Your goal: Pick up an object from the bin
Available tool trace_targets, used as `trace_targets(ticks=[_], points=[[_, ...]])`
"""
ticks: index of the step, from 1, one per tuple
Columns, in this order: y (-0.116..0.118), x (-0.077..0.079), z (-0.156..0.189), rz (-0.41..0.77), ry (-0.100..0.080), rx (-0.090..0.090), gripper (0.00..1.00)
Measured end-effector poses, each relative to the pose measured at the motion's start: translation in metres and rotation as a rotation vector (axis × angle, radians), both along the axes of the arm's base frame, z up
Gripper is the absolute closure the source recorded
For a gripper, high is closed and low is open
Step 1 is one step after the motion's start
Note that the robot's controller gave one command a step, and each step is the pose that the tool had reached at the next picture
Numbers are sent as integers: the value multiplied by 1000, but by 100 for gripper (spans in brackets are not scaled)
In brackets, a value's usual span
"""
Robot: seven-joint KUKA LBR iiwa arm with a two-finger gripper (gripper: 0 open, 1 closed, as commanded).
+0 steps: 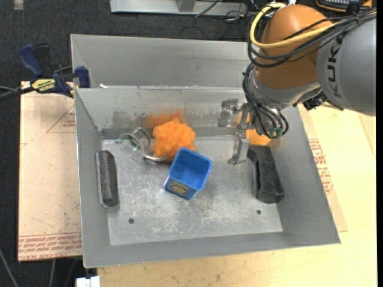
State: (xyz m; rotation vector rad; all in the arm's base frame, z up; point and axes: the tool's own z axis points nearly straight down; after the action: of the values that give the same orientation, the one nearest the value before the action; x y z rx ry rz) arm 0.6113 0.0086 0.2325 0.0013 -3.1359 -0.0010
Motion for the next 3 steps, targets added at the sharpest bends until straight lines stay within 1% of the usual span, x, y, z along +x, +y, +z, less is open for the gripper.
trace_targets(ticks=[1,2,3], points=[[0,1,5,0,-8,0,0],[22,4,-44,-39,-13,0,0],[69,-14,-73,-171,-5,0,0]])
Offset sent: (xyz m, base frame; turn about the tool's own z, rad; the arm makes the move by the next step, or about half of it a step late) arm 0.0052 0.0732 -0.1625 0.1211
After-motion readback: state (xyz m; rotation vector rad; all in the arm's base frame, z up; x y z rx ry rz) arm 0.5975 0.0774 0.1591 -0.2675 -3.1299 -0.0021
